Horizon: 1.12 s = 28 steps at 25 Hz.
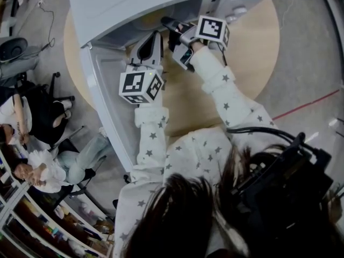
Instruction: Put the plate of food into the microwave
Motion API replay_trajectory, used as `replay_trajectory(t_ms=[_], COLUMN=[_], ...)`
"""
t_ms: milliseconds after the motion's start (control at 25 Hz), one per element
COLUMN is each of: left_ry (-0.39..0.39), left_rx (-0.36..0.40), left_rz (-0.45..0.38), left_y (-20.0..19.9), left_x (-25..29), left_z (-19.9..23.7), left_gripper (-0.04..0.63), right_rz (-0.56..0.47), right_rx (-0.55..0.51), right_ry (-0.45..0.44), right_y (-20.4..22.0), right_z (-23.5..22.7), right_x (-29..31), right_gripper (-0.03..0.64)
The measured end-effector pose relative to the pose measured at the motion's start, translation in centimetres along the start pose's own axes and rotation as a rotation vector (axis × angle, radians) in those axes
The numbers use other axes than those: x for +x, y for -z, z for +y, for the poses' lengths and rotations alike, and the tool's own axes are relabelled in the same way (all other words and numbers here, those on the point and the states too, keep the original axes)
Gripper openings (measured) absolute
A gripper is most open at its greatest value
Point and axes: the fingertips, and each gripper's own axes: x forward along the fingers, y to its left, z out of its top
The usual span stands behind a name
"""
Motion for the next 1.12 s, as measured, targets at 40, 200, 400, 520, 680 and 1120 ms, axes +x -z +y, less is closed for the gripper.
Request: replay_trajectory(t_ms=[40, 200, 400, 520, 680, 1120], left_ry=[0.002, 0.002, 0.005, 0.003, -0.004, -0.008], left_rx=[0.000, -0.003, -0.005, -0.003, -0.002, -0.003], left_rz=[0.002, 0.003, 0.005, 0.005, 0.008, 0.020], left_y=[0.0, 0.1, 0.2, 0.2, 0.3, 0.9], left_x=[0.1, 0.2, 0.2, 0.2, 0.3, 0.5], left_z=[0.1, 0.3, 0.4, 0.5, 0.7, 0.6], left_gripper=[0.002, 0.002, 0.002, 0.002, 0.002, 0.002], right_rz=[0.000, -0.001, 0.024, 0.038, 0.044, 0.013], right_rx=[-0.018, -0.095, -0.113, -0.149, -0.180, -0.334], right_ry=[0.007, 0.015, 0.022, 0.066, 0.127, 0.301], right_y=[0.0, -0.2, 0.0, 0.0, -0.2, -0.7], right_z=[0.1, 0.5, 0.4, 0.0, -0.4, -1.9], right_x=[0.1, 0.3, 0.5, 0.6, 0.8, 0.2], right_gripper=[0.021, 0.023, 0.104, 0.104, 0.104, 0.104])
